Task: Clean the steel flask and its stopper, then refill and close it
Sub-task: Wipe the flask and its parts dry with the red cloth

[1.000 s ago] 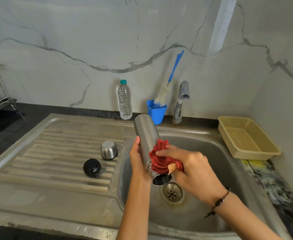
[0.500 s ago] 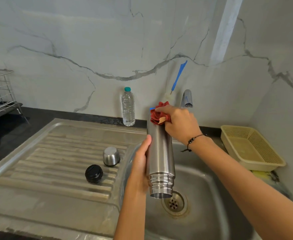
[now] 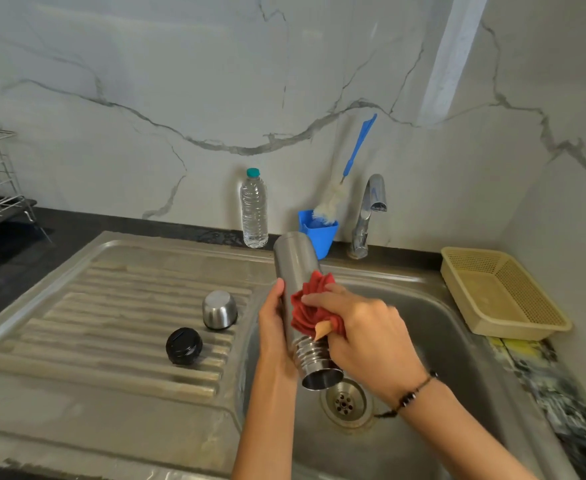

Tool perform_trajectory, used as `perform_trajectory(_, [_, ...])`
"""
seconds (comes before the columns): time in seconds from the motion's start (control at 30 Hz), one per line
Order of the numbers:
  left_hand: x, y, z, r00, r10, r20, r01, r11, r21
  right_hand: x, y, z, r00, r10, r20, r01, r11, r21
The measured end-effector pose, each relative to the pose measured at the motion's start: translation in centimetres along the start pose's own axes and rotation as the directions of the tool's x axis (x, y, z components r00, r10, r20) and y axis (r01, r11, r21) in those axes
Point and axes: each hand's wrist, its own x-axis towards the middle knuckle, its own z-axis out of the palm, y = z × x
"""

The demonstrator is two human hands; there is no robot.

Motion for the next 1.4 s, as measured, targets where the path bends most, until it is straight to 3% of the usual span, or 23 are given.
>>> perform_trajectory(0.13, [0.0,0.3,-0.1,0.998,-0.023,-0.061,0.025,0.999,0.033,-1.7,0.4,-0.4,0.999,0.026,-0.034,-0.021,0.992,0.127])
perform_trajectory(0.27, [-0.4,0.8,-0.1,0.999,-0.048,-0.002,0.048,0.997,0.056,0.2,1.5,-3.3,0.991,0.034,0.127,-0.07,0.955,0.288])
perform_trajectory(0.33, [-0.5,0.9,-0.2,0.999,-0.027,0.029,0.023,0.994,0.111,2.3,1.6,-4.8,0.995,0.079,0.06,-0.095,0.931,0.352])
perform_trajectory(0.5, [-0.8,0.8,0.8,0.999,0.001,-0.038,0.01,0.965,0.263,7.8,1.5,-5.4,0.982,0.121,-0.148,-0.086,0.972,0.221])
perform_trajectory(0.73, [-0.3,1.1,0.8,0.999,0.014,-0.052,0.008,0.918,0.398,8.8,0.4,-3.9,0.994,-0.038,-0.098,0.028,0.995,-0.1])
perform_trajectory(0.83, [-0.5,0.6,0.7,0.999,0.019,-0.036,-0.002,0.913,0.409,7.4,0.3,-3.0,0.998,-0.024,-0.061,0.014,0.988,-0.154])
perform_trajectory(1.03, [-0.2,-0.6,-0.3,1.0,0.0,0.021,-0.004,0.983,0.185,1.8,0.8,-0.5,1.0,-0.029,-0.004,0.029,0.998,-0.048])
perform_trajectory(1.23, [0.2,-0.9,-0.7,0.999,0.006,-0.043,0.001,0.987,0.161,-2.1,1.3,1.0,0.987,-0.082,-0.135,0.078,0.996,-0.033])
perform_trajectory(1.4, [-0.4,-1.0,-0.4,0.999,-0.019,-0.047,0.029,0.973,0.228,-2.3,2.2,-0.6,0.999,-0.007,0.038,0.004,0.998,0.064])
